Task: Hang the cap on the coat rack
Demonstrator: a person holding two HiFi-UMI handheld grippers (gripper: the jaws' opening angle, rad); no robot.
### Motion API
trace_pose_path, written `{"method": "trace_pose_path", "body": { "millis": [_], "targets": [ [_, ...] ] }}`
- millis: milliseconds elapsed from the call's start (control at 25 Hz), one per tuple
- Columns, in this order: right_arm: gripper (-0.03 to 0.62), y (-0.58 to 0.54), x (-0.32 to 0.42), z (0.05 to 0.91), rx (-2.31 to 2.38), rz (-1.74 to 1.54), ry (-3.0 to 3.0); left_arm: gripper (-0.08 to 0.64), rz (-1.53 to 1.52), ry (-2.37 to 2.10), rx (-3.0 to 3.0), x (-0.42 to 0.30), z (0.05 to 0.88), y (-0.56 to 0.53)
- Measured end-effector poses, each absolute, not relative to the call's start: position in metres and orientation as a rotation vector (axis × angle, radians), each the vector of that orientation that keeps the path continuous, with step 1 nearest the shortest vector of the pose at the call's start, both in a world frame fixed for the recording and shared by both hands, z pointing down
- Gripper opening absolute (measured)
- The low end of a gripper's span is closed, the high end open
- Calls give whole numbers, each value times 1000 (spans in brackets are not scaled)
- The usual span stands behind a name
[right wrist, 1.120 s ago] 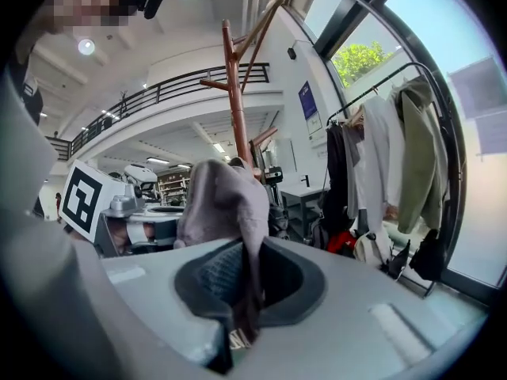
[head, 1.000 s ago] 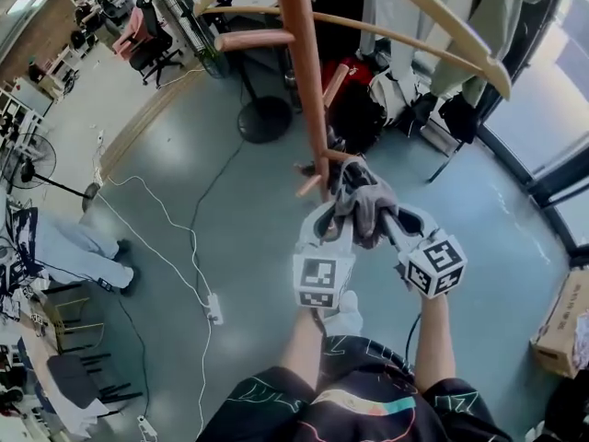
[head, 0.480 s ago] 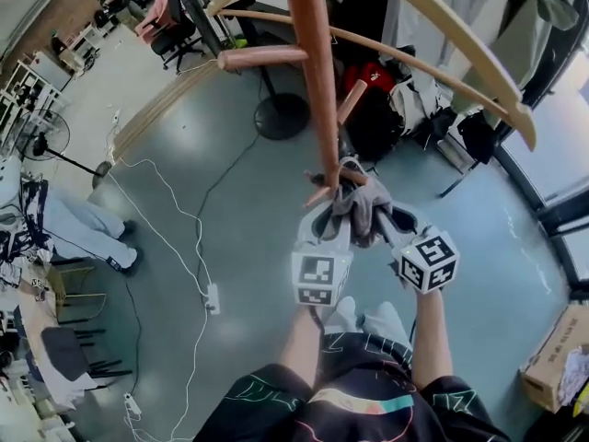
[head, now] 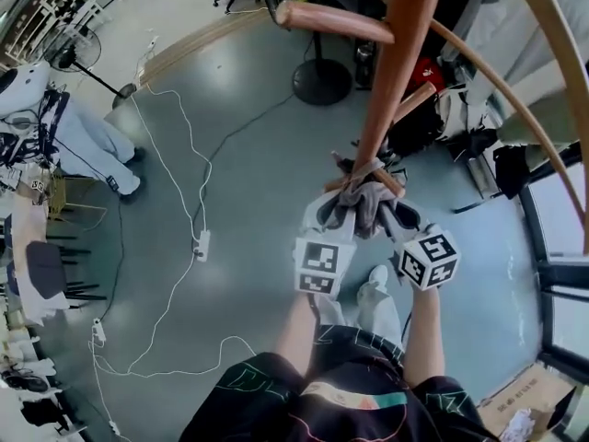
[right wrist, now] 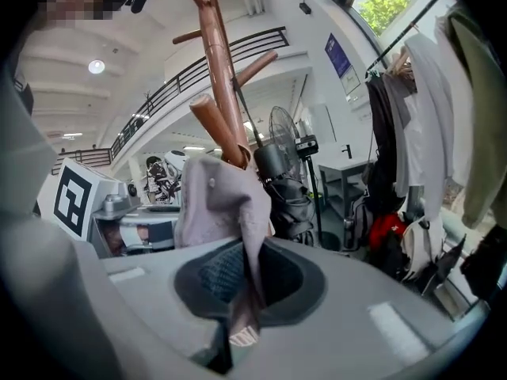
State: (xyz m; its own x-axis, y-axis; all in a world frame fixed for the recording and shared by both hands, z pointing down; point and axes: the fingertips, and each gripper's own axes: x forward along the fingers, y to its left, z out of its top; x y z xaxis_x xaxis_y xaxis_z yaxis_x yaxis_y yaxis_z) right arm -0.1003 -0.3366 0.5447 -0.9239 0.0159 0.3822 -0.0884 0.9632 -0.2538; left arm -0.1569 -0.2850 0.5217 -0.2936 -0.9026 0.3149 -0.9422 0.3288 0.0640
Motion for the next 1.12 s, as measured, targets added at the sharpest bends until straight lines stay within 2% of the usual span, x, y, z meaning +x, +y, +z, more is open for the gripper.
{"method": "trace_pose_path", "body": {
  "millis": [520, 720, 880, 1120],
  "targets": [
    [37, -346, -106, 568, 68, 409, -2691, 69, 179, -2335, 1612, -155, 540, -289],
    [89, -344, -104, 565, 129, 363, -2676, 107, 200, -2302, 1643, -156, 538, -280],
    [143, -342, -95, 565, 203, 342, -2647, 184, 320, -2214, 1635, -152, 555, -268],
    [143, -355, -73, 556, 407, 347, -2664, 160, 251, -2225, 1711, -153, 537, -261]
  ]
}}
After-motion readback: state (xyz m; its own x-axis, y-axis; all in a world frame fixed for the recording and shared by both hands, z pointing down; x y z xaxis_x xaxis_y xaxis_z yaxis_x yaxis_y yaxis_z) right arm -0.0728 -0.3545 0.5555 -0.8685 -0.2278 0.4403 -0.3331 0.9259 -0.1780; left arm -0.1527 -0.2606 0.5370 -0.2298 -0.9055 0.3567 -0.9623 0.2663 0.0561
